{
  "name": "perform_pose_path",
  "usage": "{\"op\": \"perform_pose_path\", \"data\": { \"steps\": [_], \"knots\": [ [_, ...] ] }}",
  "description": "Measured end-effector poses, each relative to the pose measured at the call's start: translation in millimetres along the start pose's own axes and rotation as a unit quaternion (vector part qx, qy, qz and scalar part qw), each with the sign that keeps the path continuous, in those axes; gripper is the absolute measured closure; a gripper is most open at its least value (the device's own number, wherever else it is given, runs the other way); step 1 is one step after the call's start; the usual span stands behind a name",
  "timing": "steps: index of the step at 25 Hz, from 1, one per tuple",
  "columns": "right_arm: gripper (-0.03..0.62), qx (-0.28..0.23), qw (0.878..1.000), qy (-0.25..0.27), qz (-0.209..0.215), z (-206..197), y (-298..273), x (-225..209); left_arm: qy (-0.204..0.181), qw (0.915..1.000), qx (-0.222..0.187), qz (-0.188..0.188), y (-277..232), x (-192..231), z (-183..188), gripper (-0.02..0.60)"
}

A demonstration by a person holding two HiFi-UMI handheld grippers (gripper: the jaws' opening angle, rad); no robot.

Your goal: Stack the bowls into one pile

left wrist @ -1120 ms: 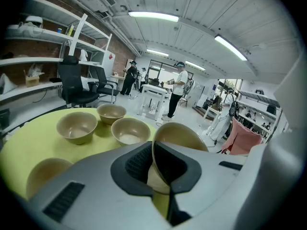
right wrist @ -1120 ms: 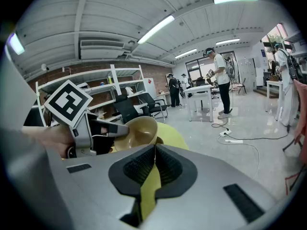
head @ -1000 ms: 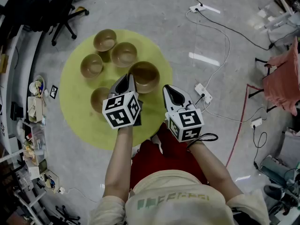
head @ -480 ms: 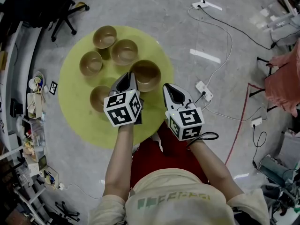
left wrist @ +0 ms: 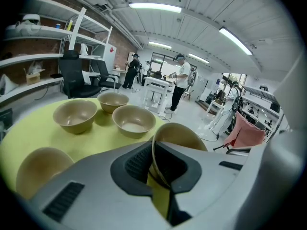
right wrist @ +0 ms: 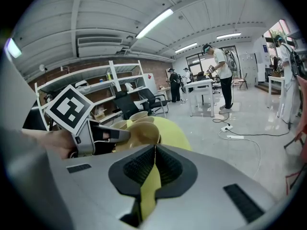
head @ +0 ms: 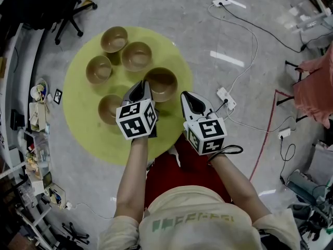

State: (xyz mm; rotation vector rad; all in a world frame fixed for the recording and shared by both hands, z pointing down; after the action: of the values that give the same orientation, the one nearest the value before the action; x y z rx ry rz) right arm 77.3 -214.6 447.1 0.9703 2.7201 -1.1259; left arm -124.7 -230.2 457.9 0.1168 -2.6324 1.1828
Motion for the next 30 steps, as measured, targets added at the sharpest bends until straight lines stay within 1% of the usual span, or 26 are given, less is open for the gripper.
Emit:
{"op": "perform_pose_path", "data": {
  "steps": [6,13,21,27,30],
  "knots": [
    [0.557,0.004,1.000,-0.004,-0.002,1.4,-2.1,-3.1,-0.006,0.9999,0.004,0.011,-4.1,0.9,0.8,0.548],
    [0.557,0.008,1.000,-0.009,-0.004,-0.7,-1.7,-4.2,-0.030,0.9994,0.003,0.019,-5.9,-1.7,-1.2,0.546],
    [0.557,0.009,1.000,-0.007,-0.001,-0.4,-4.3,-1.0,-0.033,0.9992,0.002,0.021,-7.3,-2.2,-0.3,0.546],
    [0.557,0.007,1.000,-0.006,-0.003,0.9,-0.4,-1.2,-0.034,0.9987,0.000,0.039,-5.3,-3.7,-0.6,0.544],
    [0.557,0.006,1.000,-0.008,-0.006,1.2,2.3,-0.7,-0.033,0.9986,0.000,0.043,-4.1,-2.2,-0.4,0.541]
  ]
}}
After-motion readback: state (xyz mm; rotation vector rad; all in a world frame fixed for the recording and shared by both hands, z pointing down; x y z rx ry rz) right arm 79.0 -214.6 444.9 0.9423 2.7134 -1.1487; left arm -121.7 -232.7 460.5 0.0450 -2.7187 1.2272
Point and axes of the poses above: the fingertips, and each gripper's own axes: y backward along the fingers, x to its left, z out of its top, the point moved 10 cm from there along y, backward along the fingers, and after that the axes turned 9 degrees about x, right-handed, at the moved point
